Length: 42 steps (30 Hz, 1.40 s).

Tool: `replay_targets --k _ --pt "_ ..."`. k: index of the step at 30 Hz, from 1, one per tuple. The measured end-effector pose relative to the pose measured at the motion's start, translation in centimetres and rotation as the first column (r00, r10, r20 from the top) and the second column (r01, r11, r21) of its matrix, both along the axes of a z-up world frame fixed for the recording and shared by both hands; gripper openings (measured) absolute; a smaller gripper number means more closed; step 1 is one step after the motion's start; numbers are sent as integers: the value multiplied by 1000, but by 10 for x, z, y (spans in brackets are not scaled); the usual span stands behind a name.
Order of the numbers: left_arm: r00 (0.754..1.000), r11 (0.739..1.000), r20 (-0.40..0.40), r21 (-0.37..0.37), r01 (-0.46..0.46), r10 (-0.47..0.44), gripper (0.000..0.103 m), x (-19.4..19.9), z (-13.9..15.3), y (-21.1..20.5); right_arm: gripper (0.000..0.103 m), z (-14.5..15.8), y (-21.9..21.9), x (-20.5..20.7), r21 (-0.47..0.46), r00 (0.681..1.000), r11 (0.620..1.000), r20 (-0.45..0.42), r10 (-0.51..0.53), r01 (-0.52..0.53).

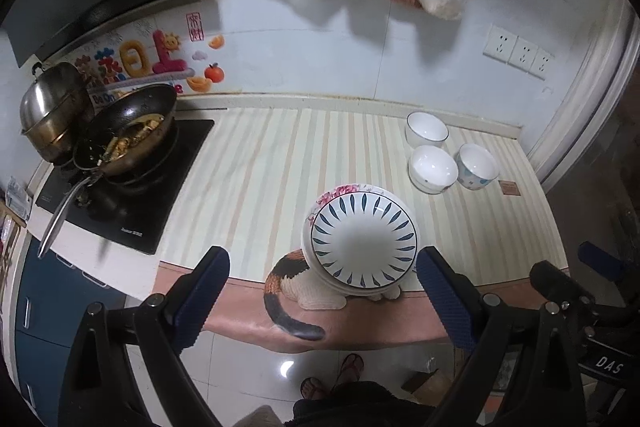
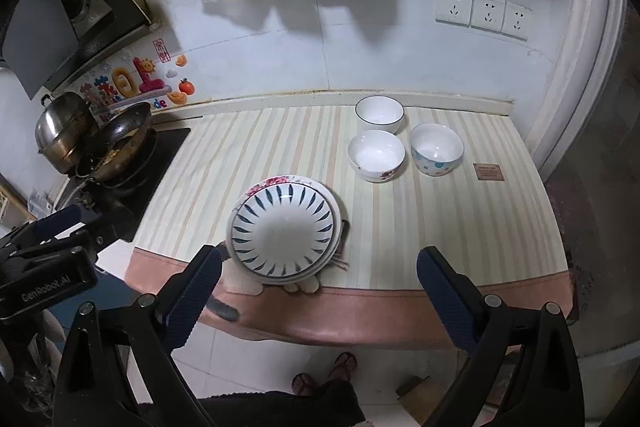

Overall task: Organize plates and bowls
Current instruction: 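Lower the three-plate stack onto the cloth beside the cat cushion and open both tools, then move both tools to the white bowls and grasp a white bowl rim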

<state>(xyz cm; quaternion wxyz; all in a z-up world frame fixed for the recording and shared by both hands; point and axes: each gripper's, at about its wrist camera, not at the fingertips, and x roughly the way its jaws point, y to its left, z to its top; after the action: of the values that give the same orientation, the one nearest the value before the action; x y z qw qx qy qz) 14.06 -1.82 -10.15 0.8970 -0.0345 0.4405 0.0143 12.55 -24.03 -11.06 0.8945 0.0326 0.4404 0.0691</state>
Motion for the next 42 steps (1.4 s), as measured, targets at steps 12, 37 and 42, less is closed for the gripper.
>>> replay_targets --k 12,37,42 --pt "998 998 -4 8 55 -55 103 -29 6 6 100 11 11 -38 3 1000 1000 8 -15 15" --pt "995 997 77 29 65 -67 103 96 -21 -53 100 -32 -74 92 181 999 983 28 16 -21" --pt "990 993 -79 -27 119 -120 103 202 -70 -87 100 -81 -126 193 206 995 978 -99 -8 28"
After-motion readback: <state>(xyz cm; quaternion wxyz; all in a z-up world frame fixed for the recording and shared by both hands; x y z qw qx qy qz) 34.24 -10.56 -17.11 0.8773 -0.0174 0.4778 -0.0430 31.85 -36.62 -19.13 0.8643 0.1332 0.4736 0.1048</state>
